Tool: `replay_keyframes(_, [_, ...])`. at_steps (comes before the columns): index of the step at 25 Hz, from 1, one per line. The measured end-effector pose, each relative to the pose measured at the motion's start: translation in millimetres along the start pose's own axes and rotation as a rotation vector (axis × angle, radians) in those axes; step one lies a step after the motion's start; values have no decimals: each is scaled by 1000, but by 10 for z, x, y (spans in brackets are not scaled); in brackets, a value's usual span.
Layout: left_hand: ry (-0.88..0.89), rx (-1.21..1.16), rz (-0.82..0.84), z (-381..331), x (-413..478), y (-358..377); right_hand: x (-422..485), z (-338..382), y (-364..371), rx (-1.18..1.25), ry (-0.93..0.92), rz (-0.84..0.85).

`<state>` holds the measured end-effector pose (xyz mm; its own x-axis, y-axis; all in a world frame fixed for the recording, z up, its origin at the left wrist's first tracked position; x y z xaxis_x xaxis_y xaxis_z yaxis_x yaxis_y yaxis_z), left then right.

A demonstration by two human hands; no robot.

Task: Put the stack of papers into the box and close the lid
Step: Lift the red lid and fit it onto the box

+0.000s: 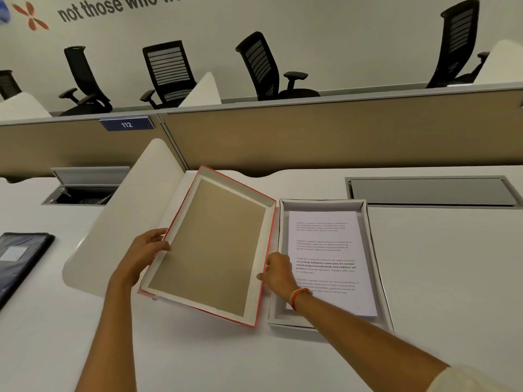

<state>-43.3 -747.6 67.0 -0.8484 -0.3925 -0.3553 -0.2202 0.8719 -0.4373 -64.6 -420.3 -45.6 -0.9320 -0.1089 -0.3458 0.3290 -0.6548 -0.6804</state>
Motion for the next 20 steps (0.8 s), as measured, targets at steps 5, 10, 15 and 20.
replay_keyframes(5, [182, 189, -96, -553, -298, 253, 122, 205, -635, 194, -10, -82])
replay_keyframes(10, [369, 377, -130, -1090, -751, 787, 141, 681, -1033, 474, -108, 31])
replay_keyframes(15, [452, 461, -159, -1364, -1053, 1182, 55, 1203, -1025, 685, -112, 238])
replay_keyframes(20, [400, 263, -97, -1340, -1093, 1266, 55, 1317, -1121, 725, -115, 151])
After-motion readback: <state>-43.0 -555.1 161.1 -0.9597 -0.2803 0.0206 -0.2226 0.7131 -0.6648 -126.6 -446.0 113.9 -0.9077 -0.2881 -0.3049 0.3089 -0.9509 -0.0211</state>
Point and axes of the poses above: each hand's wrist, its own x-axis towards the middle knuckle, its own y-axis out of the palm, z = x × y, the point moved 10 cm from there along x, towards the middle knuckle, and after that the axes turned 9 degrees about -x, right-handed, at the moved point
